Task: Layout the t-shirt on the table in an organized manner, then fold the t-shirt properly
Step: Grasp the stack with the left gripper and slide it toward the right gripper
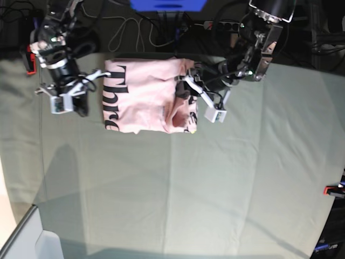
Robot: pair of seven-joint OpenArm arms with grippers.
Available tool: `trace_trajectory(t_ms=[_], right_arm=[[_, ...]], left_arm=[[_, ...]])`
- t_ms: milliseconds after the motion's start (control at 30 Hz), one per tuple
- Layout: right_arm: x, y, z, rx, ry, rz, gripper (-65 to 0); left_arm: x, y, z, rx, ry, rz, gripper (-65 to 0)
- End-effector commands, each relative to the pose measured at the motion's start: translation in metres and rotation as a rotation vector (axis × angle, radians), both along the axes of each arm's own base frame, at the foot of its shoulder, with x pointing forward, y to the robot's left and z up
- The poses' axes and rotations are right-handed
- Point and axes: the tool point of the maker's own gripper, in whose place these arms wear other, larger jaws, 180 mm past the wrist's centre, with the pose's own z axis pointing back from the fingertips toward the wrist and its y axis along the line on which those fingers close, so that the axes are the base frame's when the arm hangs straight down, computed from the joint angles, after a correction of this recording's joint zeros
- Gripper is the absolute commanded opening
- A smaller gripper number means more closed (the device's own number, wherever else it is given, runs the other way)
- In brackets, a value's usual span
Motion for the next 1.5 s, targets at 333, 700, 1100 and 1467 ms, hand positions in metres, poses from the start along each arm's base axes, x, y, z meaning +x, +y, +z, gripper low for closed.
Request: trace_trajectory(t_ms=[333,700,1100,1467], right_arm=[[-0.019,-0.111,0.032,-0.112,-0.084,-0.305,-65.0],[-0.081,-0.179,0.036,-0.193,-0.035,-0.536,-65.0],[-0.118,-0.209,0.043,-0.238,-0.014,-0.658,-65.0],[-0.118,-0.209,0.043,-0.238,-0.013,-0.657,-65.0]], left_arm=[[0.111,-0.003,0.04,0.169,-0.226,-0.215,-65.0],[0.168,-0.102,0.065,0.446,-0.456,-0.642,-65.0],[0.151,-0.167,0.043,0.601,-0.674,-0.926,-65.0],[0.155,-0.165,0.046,0.607,-0.69,-0.922,-41.2]])
